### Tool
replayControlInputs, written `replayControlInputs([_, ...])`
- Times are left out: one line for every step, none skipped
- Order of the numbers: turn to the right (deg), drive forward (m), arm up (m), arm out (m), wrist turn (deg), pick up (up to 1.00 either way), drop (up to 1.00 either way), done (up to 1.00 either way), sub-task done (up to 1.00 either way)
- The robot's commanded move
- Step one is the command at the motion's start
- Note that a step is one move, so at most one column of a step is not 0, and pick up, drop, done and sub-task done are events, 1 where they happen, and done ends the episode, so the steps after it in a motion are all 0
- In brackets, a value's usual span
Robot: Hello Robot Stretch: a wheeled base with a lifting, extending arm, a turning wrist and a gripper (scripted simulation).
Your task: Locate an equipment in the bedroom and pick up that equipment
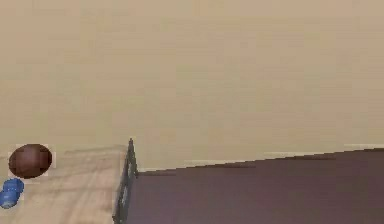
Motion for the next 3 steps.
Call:
replayControlInputs([0.0,0.85,0.0,0.0,0.0,0.0,0.0,0.0,0.0])
replayControlInputs([-45.0,0.0,0.0,0.0,0.0,0.0,0.0,0.0,0.0])
replayControlInputs([-45.0,0.0,0.0,0.0,0.0,0.0,0.0,0.0,0.0])
